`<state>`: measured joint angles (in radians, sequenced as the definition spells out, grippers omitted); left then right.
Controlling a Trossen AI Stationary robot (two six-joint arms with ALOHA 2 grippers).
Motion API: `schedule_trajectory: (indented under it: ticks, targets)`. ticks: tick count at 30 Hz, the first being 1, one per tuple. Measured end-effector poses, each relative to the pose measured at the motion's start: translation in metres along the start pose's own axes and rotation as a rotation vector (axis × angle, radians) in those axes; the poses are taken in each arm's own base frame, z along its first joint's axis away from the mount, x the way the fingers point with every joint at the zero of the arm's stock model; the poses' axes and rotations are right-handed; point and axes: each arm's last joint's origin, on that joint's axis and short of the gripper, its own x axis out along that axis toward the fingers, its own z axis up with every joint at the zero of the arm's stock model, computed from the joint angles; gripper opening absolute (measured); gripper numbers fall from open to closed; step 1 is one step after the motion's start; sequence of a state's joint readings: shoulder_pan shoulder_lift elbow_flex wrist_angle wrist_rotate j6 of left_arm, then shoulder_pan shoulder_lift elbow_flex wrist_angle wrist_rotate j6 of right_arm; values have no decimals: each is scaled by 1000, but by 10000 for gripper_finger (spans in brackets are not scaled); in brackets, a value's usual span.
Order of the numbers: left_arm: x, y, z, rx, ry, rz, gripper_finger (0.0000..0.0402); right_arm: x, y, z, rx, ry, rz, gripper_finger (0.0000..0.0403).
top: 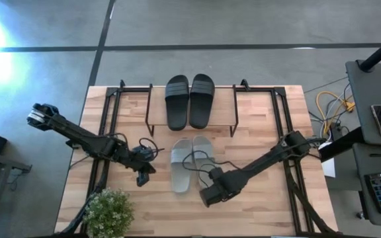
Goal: Pick and place slides into the shelf
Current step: Move the right white slide to the center of the table, then move the left white slide to the top center of the table
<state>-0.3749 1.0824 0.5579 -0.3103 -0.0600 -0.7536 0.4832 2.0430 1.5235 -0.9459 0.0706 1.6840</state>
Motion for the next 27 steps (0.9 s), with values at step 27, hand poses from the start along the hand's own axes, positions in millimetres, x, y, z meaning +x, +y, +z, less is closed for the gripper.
schedule_trajectory:
  ticks: [27]
  targets:
    - [31,-13,6,105,-53,-68,0,-20,-12,9,-27,-149,-62,8]
